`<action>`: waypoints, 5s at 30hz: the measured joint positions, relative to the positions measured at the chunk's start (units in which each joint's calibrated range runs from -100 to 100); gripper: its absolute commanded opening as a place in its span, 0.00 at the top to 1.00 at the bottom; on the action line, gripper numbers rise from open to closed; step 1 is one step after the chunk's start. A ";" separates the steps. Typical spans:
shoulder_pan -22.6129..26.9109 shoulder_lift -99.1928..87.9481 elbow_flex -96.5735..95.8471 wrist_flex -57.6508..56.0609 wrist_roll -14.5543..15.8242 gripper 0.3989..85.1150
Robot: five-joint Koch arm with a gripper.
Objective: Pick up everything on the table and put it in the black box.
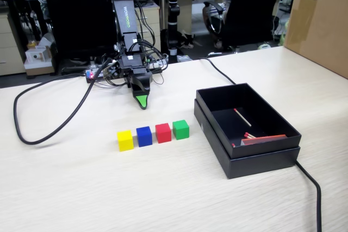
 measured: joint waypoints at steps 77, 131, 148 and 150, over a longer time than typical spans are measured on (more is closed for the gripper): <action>-9.47 97.09 112.19 -78.28 -6.50 0.48; 11.67 66.80 117.85 -82.15 4.93 0.89; 16.61 111.97 140.85 -82.15 10.50 0.89; 16.61 114.05 140.94 -82.15 10.50 0.89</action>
